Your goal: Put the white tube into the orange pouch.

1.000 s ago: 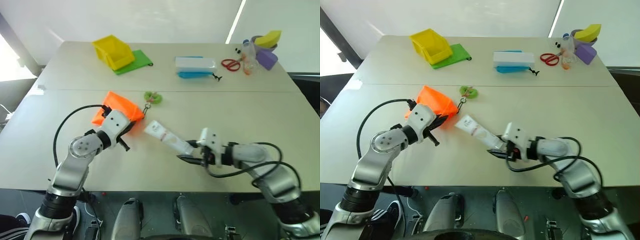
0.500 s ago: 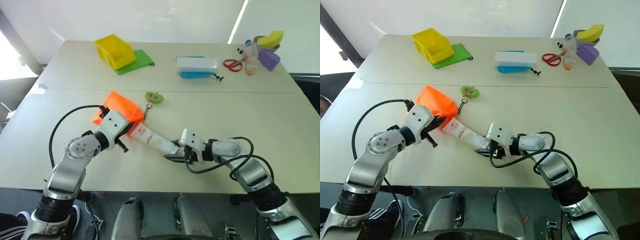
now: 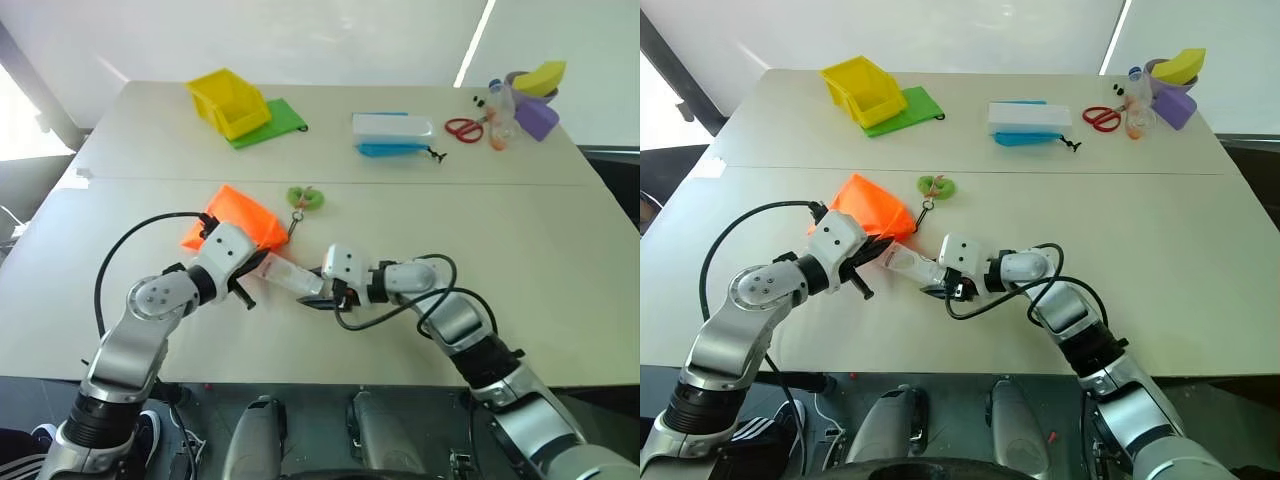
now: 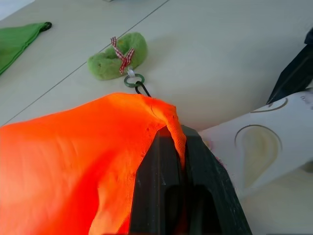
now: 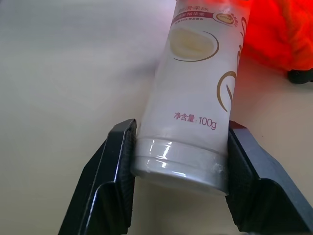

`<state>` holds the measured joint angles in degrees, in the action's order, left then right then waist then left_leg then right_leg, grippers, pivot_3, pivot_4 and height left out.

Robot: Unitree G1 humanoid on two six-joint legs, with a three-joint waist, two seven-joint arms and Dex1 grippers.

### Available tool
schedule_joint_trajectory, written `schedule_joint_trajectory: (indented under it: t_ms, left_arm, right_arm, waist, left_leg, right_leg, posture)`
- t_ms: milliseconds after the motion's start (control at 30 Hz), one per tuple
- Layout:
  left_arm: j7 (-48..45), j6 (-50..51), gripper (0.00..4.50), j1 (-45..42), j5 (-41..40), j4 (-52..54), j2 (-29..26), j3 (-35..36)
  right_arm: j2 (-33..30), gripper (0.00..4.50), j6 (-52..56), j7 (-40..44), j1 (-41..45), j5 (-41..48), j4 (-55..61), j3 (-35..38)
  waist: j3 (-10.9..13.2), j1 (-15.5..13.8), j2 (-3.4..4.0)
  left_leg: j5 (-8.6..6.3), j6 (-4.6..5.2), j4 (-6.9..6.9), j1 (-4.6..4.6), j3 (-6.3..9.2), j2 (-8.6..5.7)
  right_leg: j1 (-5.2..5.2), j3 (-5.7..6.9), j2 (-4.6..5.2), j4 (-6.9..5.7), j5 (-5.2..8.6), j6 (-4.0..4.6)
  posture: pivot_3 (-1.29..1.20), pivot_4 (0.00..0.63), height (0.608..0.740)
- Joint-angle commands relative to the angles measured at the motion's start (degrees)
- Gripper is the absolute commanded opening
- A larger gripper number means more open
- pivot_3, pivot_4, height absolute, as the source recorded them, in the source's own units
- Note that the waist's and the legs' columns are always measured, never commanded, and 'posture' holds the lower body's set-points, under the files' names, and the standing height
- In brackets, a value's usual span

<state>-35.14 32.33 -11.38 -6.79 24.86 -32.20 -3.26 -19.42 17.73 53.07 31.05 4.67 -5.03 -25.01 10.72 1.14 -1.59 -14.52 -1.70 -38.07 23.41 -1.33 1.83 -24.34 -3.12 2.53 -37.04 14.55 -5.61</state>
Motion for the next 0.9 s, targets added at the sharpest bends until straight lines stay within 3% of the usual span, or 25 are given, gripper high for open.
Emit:
schedule_joint_trajectory:
  t_ms: [33,200,533,667,900]
  left_arm:
    - [-0.2,-0.4,0.00,-0.5,-0.8,1.9,-0.2,0.3]
    - [-0.3,-0.2,0.00,0.2,-1.1,2.3,-0.8,0.8]
    - [-0.5,0.9,0.00,0.6,-1.9,3.1,-2.6,1.5]
    - [-0.7,1.3,0.00,-0.1,-2.9,3.0,-2.7,1.7]
    - [1.2,2.3,0.00,-1.5,-2.7,2.6,-1.5,1.2]
  right_arm:
    - [2.9,1.80,-2.9,-0.6,3.0,-1.0,-1.2,-0.4]
    - [4.0,1.80,-2.1,-0.8,4.6,0.2,-4.1,2.7]
    - [-0.9,1.80,-4.5,5.2,3.5,1.6,-3.7,4.7]
    - [2.0,1.80,-3.7,3.0,5.7,2.1,-5.8,6.1]
    - [6.4,1.80,-5.0,1.1,5.0,-1.5,-6.6,1.9]
  waist:
    - [0.0,0.1,0.00]
    - [0.0,0.0,0.00]
    - [0.0,0.0,0.01]
    - [0.0,0.3,0.01]
    - [0.0,0.2,0.01]
  left_leg:
    - [0.00,0.00,0.00,0.00,0.00,0.00]
    - [0.00,0.00,0.00,0.00,0.01,0.01]
    - [0.00,0.00,0.03,0.00,0.01,0.00]
    - [0.00,0.00,0.03,-0.01,0.00,0.01]
    - [0.00,0.00,0.03,-0.01,0.02,0.01]
  right_leg:
    - [-0.01,0.00,0.00,-0.01,-0.01,-0.01]
    - [0.00,0.01,0.01,-0.02,-0.04,-0.08]
    - [-0.01,0.03,0.02,-0.02,-0.07,-0.11]
    - [-0.01,0.02,0.02,-0.03,-0.05,-0.07]
    - [-0.01,0.02,-0.01,-0.06,-0.09,-0.13]
  posture:
    - [0.00,0.150,0.740]
    - [0.00,0.150,0.740]
    - [0.00,0.150,0.740]
    - [0.00,0.150,0.740]
    - [0.00,0.150,0.740]
